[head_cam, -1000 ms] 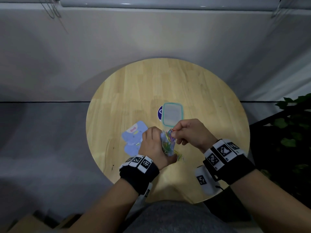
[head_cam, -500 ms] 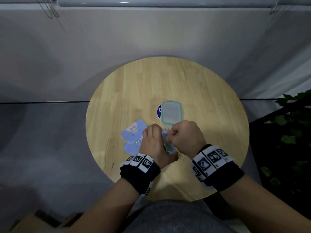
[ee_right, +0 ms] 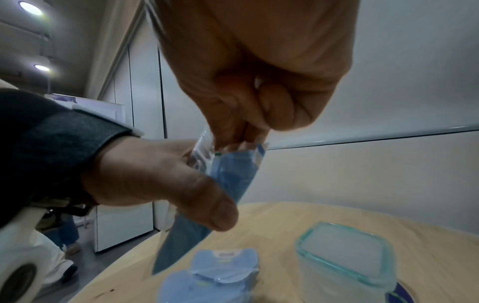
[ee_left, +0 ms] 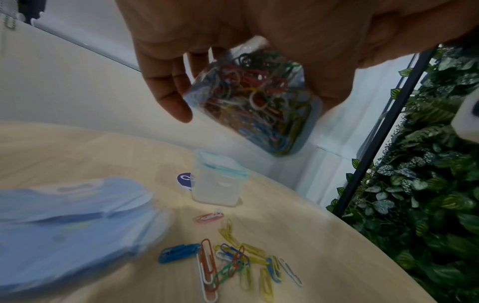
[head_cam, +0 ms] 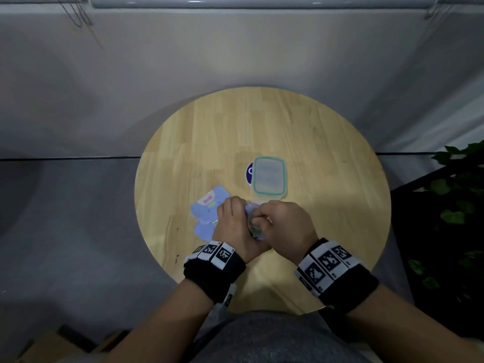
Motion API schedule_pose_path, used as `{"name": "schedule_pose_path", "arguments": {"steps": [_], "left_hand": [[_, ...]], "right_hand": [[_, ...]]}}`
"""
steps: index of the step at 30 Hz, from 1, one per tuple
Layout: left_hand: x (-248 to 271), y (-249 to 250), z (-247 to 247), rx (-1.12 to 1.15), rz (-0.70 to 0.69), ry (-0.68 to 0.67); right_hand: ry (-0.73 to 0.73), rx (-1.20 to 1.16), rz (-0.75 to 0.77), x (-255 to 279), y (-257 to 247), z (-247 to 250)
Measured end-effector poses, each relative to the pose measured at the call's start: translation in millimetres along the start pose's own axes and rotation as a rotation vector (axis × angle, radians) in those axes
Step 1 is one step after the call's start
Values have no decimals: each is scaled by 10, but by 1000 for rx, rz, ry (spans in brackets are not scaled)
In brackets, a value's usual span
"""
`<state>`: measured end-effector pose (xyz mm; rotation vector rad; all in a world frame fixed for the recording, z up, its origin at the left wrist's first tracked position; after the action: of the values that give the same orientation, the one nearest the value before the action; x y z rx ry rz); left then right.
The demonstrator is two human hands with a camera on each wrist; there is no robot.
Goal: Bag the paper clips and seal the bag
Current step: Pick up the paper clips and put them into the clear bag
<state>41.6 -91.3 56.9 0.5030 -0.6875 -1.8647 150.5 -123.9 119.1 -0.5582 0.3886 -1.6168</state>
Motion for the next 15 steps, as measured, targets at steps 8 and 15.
{"name": "schedule_pose_path", "arguments": {"steps": [8, 15], "left_hand": [[-32, -177, 8, -56, 79, -10], [41, -447, 43, -147, 150, -54]], "right_hand": [[261, -276, -180, -124, 190, 60], [29, -135, -370, -373, 986, -369]]}}
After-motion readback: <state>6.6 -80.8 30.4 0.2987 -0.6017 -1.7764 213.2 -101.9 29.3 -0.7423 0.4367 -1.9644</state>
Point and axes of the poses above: each hand's wrist, its own x-axis away from the middle knuckle, its own z-axis out of the back of the hand, y = z × x, the point moved 2 cm from there along -x, towards the middle knuckle, and after that the axes turned 3 degrees about z, right-handed, at the moved point
